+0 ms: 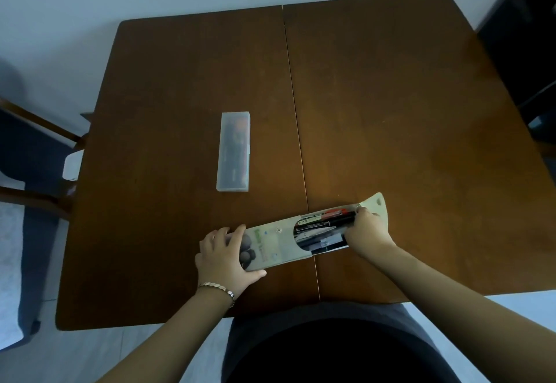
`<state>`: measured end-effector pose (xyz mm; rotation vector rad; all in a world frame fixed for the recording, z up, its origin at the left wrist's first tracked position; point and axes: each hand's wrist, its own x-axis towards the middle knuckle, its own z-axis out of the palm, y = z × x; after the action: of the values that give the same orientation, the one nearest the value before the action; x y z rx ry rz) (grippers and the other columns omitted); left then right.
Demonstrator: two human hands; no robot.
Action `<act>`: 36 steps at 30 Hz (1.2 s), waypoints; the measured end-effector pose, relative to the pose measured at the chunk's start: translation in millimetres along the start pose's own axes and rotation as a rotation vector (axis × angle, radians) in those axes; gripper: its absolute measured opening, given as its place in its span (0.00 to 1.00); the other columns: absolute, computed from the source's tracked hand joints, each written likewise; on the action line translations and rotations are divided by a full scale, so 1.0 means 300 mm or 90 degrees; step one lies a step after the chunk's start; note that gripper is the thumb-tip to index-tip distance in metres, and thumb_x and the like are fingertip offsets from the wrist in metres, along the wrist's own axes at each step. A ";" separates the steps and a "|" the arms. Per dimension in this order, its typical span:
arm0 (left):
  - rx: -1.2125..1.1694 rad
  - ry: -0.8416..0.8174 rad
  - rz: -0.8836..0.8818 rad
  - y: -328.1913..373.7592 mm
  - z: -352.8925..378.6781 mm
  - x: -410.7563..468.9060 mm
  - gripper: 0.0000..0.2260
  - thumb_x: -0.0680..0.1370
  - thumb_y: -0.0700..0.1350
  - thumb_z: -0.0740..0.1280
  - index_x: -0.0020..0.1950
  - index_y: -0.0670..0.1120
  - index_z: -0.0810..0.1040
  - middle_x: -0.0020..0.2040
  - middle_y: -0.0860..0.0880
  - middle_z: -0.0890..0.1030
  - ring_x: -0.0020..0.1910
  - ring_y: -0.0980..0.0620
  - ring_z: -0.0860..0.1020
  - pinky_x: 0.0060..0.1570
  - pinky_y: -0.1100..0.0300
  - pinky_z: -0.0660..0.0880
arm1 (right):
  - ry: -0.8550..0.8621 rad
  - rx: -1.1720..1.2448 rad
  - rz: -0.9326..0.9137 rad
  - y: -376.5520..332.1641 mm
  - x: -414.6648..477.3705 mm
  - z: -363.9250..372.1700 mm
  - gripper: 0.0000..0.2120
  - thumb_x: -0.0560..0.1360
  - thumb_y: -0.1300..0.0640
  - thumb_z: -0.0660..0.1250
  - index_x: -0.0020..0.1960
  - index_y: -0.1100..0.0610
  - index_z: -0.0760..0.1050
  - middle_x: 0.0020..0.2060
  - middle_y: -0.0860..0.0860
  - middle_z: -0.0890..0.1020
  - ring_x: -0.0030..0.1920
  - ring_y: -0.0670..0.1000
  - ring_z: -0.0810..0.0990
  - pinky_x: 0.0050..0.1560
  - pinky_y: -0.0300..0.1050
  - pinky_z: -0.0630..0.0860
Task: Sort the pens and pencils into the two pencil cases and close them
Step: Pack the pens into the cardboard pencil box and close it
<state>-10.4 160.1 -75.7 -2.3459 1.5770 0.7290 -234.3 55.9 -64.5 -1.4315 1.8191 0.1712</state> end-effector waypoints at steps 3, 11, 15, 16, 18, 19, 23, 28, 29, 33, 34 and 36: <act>0.002 0.004 0.004 0.013 0.000 0.001 0.42 0.65 0.67 0.68 0.74 0.57 0.54 0.73 0.49 0.59 0.73 0.46 0.56 0.67 0.48 0.65 | -0.003 0.019 0.008 -0.004 0.008 0.005 0.19 0.75 0.66 0.58 0.65 0.64 0.68 0.61 0.63 0.72 0.61 0.62 0.72 0.59 0.50 0.70; 0.018 0.005 0.008 0.016 -0.005 0.003 0.42 0.65 0.68 0.67 0.73 0.56 0.54 0.73 0.49 0.59 0.73 0.46 0.56 0.68 0.48 0.64 | -0.008 0.116 0.087 0.005 0.048 -0.006 0.19 0.75 0.68 0.54 0.65 0.65 0.68 0.43 0.58 0.77 0.46 0.57 0.76 0.48 0.49 0.75; 0.020 0.008 0.008 0.017 -0.004 0.002 0.42 0.65 0.67 0.67 0.73 0.56 0.55 0.73 0.48 0.59 0.73 0.46 0.56 0.68 0.49 0.64 | -0.012 0.146 0.080 0.004 0.054 -0.008 0.21 0.75 0.69 0.52 0.65 0.61 0.71 0.51 0.60 0.80 0.48 0.57 0.78 0.53 0.50 0.77; 0.020 0.009 0.008 0.016 -0.004 0.001 0.42 0.65 0.67 0.67 0.73 0.56 0.55 0.73 0.48 0.59 0.73 0.46 0.56 0.68 0.49 0.64 | -0.012 0.159 0.078 0.007 0.055 -0.012 0.22 0.74 0.70 0.52 0.65 0.60 0.72 0.52 0.61 0.80 0.49 0.57 0.78 0.53 0.50 0.77; 0.019 0.009 0.008 0.015 -0.002 0.001 0.42 0.65 0.67 0.68 0.73 0.56 0.55 0.73 0.48 0.59 0.73 0.46 0.56 0.69 0.48 0.63 | -0.011 0.182 0.083 0.015 0.060 -0.025 0.23 0.75 0.71 0.52 0.65 0.59 0.73 0.55 0.61 0.79 0.52 0.57 0.77 0.57 0.50 0.75; 0.018 0.007 0.009 0.016 -0.003 0.001 0.42 0.65 0.67 0.68 0.73 0.56 0.54 0.73 0.48 0.59 0.73 0.46 0.56 0.69 0.48 0.63 | -0.009 0.195 0.089 0.018 0.065 -0.033 0.22 0.75 0.71 0.52 0.65 0.60 0.73 0.56 0.61 0.79 0.55 0.58 0.77 0.60 0.50 0.76; 0.008 0.002 0.007 0.015 -0.003 0.001 0.41 0.65 0.67 0.68 0.73 0.56 0.55 0.73 0.48 0.59 0.73 0.46 0.55 0.69 0.47 0.63 | -0.008 0.238 0.116 0.025 0.075 -0.046 0.17 0.76 0.69 0.57 0.59 0.62 0.77 0.54 0.62 0.80 0.56 0.61 0.78 0.61 0.54 0.75; 0.003 0.002 0.004 0.014 -0.002 0.002 0.42 0.65 0.67 0.69 0.73 0.56 0.55 0.73 0.48 0.59 0.73 0.46 0.55 0.68 0.48 0.63 | -0.002 0.399 0.146 0.041 0.078 -0.056 0.09 0.75 0.61 0.66 0.54 0.62 0.80 0.53 0.61 0.81 0.55 0.59 0.80 0.60 0.54 0.76; 0.004 0.002 0.004 0.014 -0.003 0.002 0.42 0.65 0.67 0.69 0.73 0.56 0.55 0.73 0.48 0.59 0.73 0.46 0.56 0.68 0.48 0.63 | -0.003 0.434 0.157 0.042 0.076 -0.058 0.06 0.74 0.61 0.68 0.50 0.62 0.81 0.51 0.60 0.82 0.54 0.59 0.80 0.60 0.54 0.76; 0.014 0.004 0.003 0.017 -0.005 0.001 0.42 0.65 0.67 0.68 0.73 0.56 0.55 0.73 0.48 0.60 0.73 0.45 0.56 0.68 0.48 0.64 | 0.035 0.367 0.131 0.047 0.072 -0.050 0.08 0.73 0.58 0.70 0.51 0.60 0.81 0.45 0.55 0.81 0.48 0.54 0.80 0.56 0.48 0.78; 0.015 0.003 0.003 0.017 -0.005 0.001 0.42 0.65 0.67 0.68 0.73 0.56 0.55 0.73 0.48 0.60 0.73 0.45 0.56 0.68 0.48 0.64 | 0.045 0.342 0.121 0.043 0.069 -0.049 0.09 0.74 0.58 0.69 0.52 0.59 0.81 0.46 0.55 0.81 0.48 0.53 0.80 0.55 0.47 0.78; 0.016 0.000 0.004 0.017 -0.006 0.001 0.42 0.65 0.67 0.68 0.73 0.56 0.55 0.73 0.48 0.59 0.73 0.45 0.56 0.68 0.48 0.64 | 0.038 0.324 0.101 0.033 0.065 -0.046 0.09 0.75 0.60 0.67 0.54 0.58 0.81 0.49 0.55 0.81 0.48 0.52 0.79 0.55 0.47 0.78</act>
<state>-14.5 157.1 -74.0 -2.3236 1.5844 0.7067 -250.7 37.0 -71.6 -0.9452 1.8523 -0.2454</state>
